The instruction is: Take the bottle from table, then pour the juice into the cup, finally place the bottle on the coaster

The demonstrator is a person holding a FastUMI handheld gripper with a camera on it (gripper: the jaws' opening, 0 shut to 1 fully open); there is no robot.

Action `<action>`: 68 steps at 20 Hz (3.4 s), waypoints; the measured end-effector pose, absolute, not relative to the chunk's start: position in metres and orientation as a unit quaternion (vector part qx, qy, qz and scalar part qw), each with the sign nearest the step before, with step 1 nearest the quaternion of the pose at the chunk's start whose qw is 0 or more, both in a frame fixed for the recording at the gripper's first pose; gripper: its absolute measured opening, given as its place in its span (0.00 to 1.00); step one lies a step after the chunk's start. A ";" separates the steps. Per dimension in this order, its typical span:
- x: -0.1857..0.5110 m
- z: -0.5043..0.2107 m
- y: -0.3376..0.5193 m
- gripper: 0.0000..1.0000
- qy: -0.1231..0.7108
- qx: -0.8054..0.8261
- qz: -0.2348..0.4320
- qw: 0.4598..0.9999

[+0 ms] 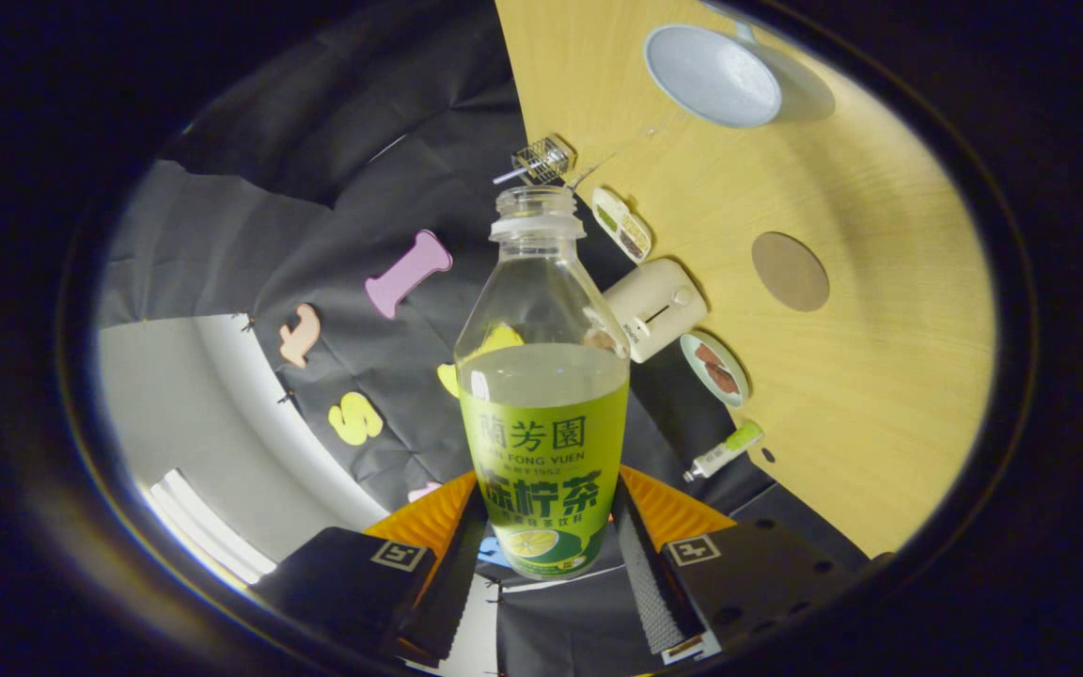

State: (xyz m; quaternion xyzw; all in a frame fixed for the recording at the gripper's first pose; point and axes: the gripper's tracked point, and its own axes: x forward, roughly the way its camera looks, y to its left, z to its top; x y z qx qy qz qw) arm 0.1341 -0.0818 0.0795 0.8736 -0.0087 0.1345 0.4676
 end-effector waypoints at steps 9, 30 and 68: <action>0.133 0.083 -0.096 0.77 -0.024 0.876 0.129 0.464; 0.129 0.063 -0.084 0.77 -0.008 0.783 0.097 0.615; 0.211 -0.033 -0.033 0.79 0.096 0.046 -0.105 0.989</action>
